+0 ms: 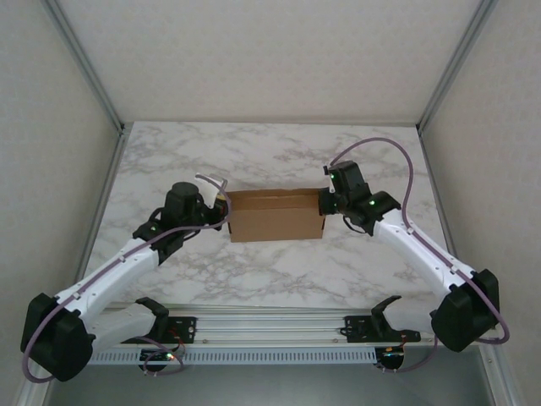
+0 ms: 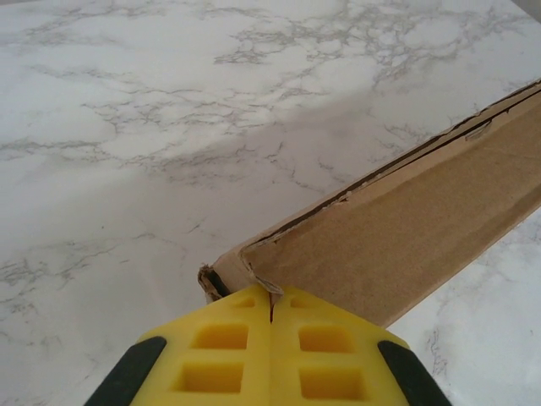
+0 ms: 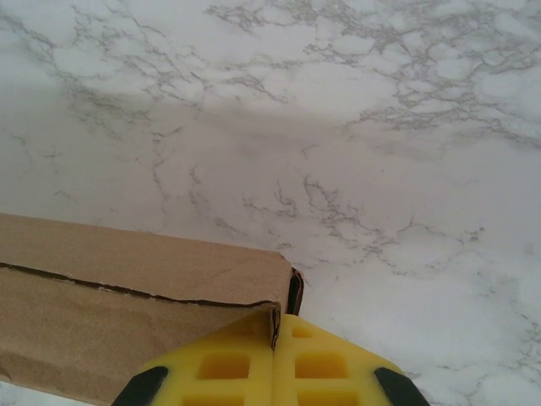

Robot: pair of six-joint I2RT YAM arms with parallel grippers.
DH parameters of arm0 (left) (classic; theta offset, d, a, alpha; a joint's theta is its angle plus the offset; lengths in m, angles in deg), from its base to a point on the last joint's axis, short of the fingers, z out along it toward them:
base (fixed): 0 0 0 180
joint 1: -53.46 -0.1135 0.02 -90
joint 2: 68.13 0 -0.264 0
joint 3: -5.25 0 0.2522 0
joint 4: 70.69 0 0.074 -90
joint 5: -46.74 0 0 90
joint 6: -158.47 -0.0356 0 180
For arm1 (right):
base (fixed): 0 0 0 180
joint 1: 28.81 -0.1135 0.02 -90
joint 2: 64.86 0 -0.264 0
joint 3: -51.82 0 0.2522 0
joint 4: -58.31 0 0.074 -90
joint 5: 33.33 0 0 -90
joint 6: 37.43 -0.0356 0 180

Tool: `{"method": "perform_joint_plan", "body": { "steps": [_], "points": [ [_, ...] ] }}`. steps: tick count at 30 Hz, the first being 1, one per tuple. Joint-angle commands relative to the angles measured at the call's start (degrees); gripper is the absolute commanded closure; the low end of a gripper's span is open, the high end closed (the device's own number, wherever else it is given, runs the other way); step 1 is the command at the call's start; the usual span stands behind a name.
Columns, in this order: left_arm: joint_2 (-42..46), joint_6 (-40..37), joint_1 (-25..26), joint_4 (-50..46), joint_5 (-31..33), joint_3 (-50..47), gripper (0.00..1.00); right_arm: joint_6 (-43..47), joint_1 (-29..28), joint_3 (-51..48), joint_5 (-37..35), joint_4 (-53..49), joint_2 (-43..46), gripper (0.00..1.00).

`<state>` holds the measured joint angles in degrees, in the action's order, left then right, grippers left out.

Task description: Fold the paper box

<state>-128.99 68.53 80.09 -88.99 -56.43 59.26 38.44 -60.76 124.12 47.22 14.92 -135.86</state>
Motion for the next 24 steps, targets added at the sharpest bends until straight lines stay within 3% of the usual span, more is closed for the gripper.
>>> {"method": "perform_joint_plan", "body": {
  "steps": [1,11,24],
  "points": [
    [0.4,0.3,1.9,-3.2,-0.6,-2.8,1.0,1.3,-1.9,-4.4,2.6,1.0,2.0,1.0],
    [5.6,-0.9,4.4,-1.8,2.4,-6.9,1.0,4.9,-2.5,-12.2,1.9,8.8,7.3,1.0],
    [3.6,1.6,6.5,0.1,5.1,-8.7,1.0,-7.5,-3.8,-17.7,-2.2,13.6,8.1,1.0]
  ]
}}
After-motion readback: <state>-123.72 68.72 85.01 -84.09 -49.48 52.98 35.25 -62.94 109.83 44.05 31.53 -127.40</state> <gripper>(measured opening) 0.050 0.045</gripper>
